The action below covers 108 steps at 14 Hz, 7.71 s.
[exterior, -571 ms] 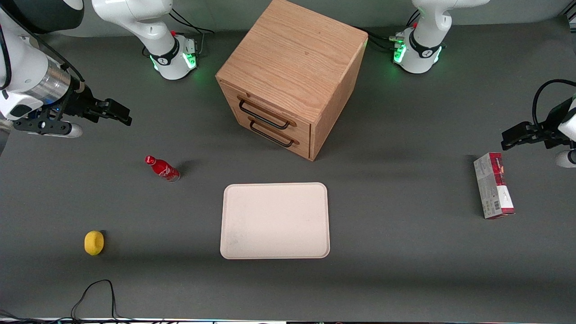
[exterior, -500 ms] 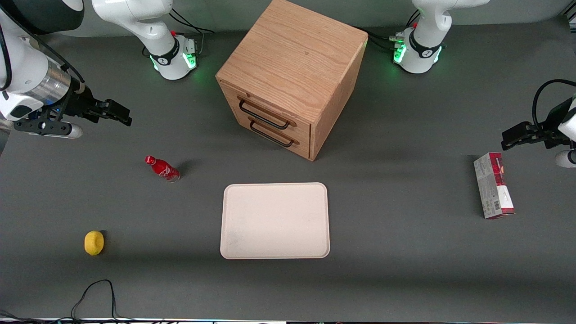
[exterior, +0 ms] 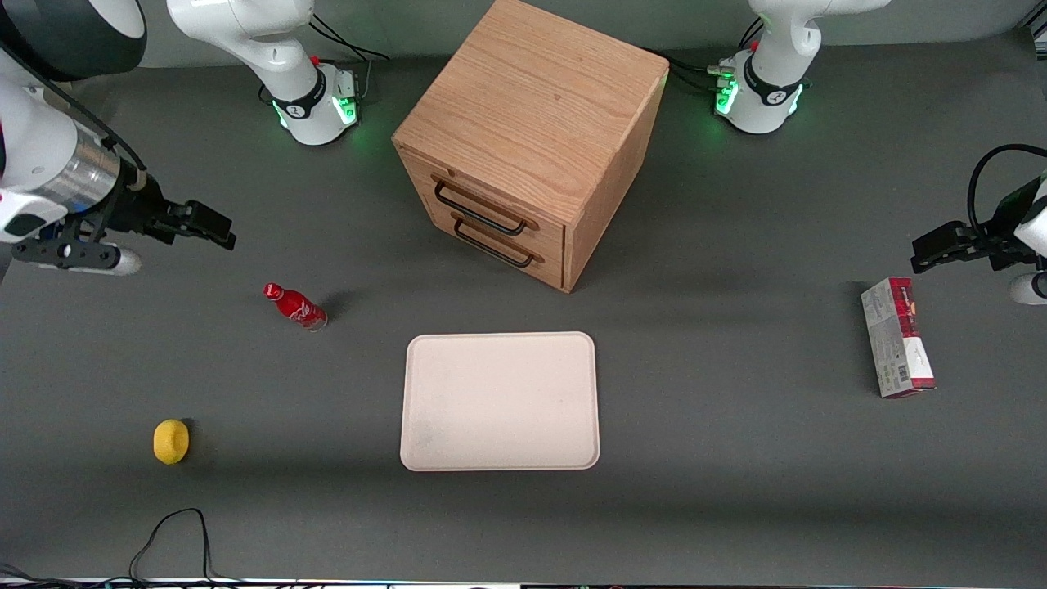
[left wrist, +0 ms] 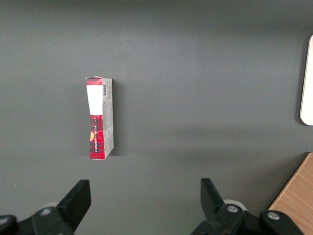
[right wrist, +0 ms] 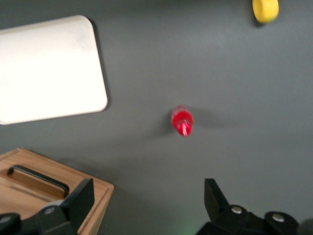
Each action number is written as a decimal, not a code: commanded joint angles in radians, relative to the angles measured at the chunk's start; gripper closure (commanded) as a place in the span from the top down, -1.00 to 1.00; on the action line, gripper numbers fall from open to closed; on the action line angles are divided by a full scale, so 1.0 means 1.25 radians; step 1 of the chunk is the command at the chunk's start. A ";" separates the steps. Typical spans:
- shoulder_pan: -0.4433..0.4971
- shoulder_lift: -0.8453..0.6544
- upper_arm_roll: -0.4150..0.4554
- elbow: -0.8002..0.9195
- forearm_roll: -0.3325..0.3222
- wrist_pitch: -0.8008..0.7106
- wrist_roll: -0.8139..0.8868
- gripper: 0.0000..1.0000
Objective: Open upper drawer
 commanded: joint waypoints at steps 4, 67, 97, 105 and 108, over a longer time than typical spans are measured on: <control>0.006 0.190 0.191 0.230 -0.007 -0.020 0.008 1.00; 0.006 0.432 0.303 0.217 -0.129 0.124 -0.547 1.00; 0.003 -0.134 -0.029 -0.145 -0.071 -0.008 0.012 1.00; -0.008 -0.102 -0.032 -0.117 -0.081 -0.012 0.014 1.00; -0.010 -0.100 -0.038 -0.117 -0.081 -0.007 0.018 1.00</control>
